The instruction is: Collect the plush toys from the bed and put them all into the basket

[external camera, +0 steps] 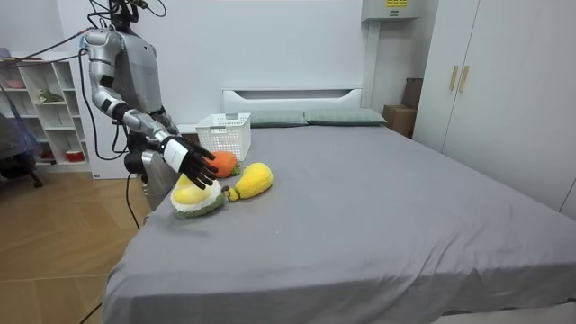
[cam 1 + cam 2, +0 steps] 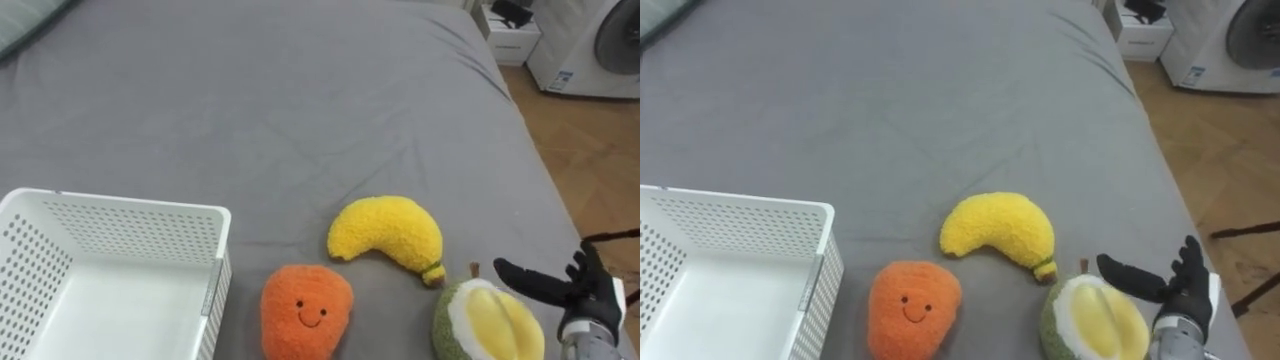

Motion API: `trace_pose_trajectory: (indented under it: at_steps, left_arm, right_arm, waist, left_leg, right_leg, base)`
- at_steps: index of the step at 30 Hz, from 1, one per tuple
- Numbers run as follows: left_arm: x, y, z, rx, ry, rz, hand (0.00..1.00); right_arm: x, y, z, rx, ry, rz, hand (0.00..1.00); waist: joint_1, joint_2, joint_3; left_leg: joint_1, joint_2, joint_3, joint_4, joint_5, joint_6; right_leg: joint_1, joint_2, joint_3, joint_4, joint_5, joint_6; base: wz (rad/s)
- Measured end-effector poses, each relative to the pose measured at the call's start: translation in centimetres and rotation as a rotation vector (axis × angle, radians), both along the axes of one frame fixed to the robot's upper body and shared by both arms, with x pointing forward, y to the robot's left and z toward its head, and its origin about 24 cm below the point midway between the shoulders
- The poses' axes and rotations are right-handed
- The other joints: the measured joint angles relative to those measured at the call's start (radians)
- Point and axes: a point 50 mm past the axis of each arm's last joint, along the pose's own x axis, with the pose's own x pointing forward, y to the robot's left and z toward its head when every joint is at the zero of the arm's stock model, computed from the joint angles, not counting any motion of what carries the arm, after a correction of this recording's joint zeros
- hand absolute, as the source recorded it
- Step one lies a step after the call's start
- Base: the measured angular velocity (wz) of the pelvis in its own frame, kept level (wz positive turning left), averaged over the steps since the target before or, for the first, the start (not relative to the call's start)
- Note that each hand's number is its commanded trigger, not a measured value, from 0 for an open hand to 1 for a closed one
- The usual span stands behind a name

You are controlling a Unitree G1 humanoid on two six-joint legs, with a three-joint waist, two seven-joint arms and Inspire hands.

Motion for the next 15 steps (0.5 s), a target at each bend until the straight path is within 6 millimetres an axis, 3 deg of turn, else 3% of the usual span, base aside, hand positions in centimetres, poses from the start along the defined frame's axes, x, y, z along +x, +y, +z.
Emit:
trace_pose_trajectory:
  at_steps: [7,15]
  left_arm:
    - [0.0,-0.1,0.0,0.005,0.007,-0.02,0.0]
    - [-0.2,0.0,0.1,0.008,0.022,-0.016,0.0]
  right_arm:
    - [0.4,1.7,-0.4,-0.002,0.025,0.113,0.0]
    - [0.8,2.3,0.1,0.003,0.0,0.177,0.0]
  waist:
    - [0.002,0.003,-0.0001]
    - [-0.001,0.005,-0.0041]
  left_leg:
    - [-0.001,0.0,-0.001,-0.002,0.0,0.0]
    - [-0.001,-0.001,-0.006,-0.002,0.0,0.001]
  right_leg:
    - [0.0,0.0,-0.002,-0.002,0.0,0.0]
    - [0.007,-0.002,-0.01,-0.001,0.0,0.0]
  base:
    - [0.0]
    - [0.02]
